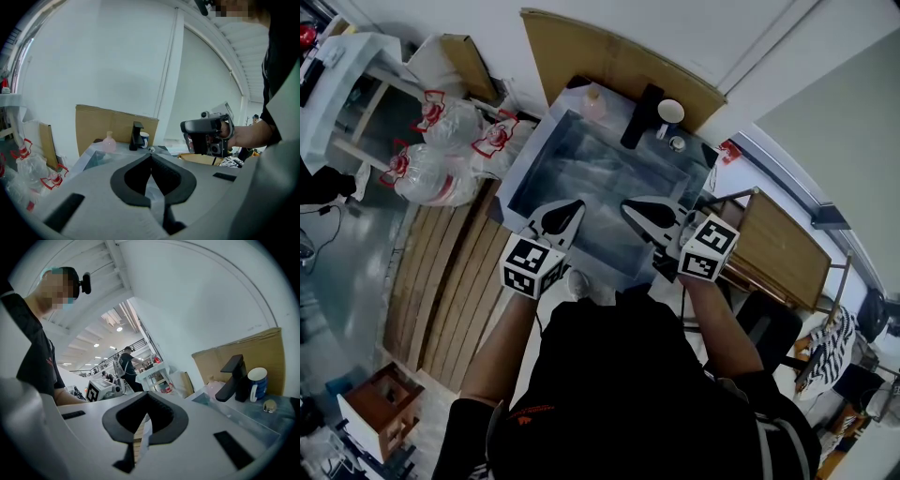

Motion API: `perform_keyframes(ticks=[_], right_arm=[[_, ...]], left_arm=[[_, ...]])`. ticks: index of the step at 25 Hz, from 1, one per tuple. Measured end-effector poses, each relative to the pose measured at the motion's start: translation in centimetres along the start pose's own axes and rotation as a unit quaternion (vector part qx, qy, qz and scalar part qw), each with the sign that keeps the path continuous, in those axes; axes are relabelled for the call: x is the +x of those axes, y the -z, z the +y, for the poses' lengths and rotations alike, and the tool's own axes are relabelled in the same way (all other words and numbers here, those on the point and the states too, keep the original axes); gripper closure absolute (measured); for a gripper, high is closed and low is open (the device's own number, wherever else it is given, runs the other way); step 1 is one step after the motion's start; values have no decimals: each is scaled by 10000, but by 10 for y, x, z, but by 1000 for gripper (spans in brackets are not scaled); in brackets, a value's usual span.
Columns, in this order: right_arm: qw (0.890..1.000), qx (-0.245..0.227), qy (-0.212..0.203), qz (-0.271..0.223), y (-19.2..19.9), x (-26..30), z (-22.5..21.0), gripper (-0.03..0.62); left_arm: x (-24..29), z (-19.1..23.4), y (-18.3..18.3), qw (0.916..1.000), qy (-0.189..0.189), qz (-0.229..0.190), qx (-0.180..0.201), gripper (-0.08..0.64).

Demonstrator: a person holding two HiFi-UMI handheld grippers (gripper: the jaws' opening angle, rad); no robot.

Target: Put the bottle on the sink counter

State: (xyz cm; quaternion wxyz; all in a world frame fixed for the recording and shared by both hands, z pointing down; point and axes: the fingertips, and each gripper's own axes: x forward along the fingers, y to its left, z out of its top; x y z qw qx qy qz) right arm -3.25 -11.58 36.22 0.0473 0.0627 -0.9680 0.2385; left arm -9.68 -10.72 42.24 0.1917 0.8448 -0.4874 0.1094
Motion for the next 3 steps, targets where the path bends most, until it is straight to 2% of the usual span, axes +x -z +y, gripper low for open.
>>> perform_keyframes(ticks=[3], right_arm=[[10000,14,-2,27,0,0,-5,591]], left_arm=[[5,1,-1,10000,0,0,0,541]])
